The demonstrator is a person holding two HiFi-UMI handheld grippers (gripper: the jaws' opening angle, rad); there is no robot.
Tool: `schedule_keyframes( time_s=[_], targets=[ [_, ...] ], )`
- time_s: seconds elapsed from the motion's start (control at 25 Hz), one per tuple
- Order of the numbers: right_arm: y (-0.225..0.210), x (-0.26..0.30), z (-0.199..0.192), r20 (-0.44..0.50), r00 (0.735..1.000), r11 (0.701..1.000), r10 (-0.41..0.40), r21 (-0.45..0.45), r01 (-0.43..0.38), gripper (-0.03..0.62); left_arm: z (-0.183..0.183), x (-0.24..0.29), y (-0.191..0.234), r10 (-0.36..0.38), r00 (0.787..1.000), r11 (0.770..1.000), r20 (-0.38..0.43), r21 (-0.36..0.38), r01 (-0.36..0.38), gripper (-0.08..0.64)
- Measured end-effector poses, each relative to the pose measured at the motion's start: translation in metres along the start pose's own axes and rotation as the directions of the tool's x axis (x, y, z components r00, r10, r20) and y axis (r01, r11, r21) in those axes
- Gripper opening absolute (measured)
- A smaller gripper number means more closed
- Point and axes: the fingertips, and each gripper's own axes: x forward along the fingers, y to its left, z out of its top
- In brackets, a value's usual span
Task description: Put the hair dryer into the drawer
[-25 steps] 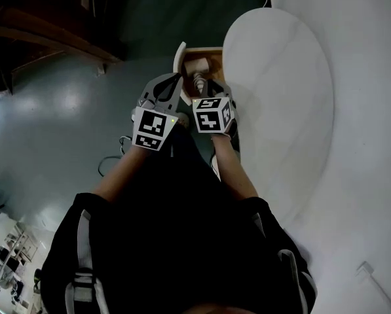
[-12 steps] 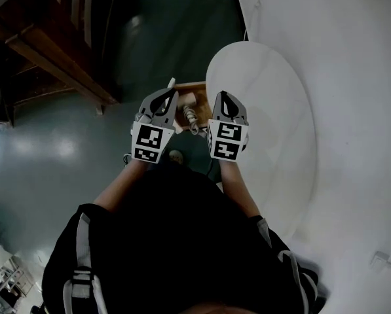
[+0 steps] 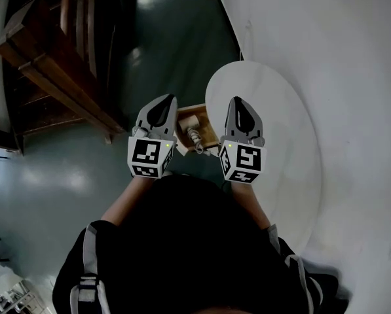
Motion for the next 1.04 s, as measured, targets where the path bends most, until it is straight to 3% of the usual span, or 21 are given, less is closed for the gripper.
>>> schedule_keyframes(
  time_s=[0.16,1.04],
  targets=[
    [0.008,-0.008,0.002,0.025,0.999,0.999,0.026,0.037,-0.027,0.023,0.014,-0.008,-0.002,0.002,1.000,1.000,0.023,0.002,-0.002,0.009],
    [0.056,-0.005,-0.003,0.032,0.998,0.997,0.052,0.047,-0.053,0.023,0.003,-0.029,0.020,-0.011,1.000,1.000,0.016,0.027,0.011,0.009]
  ],
)
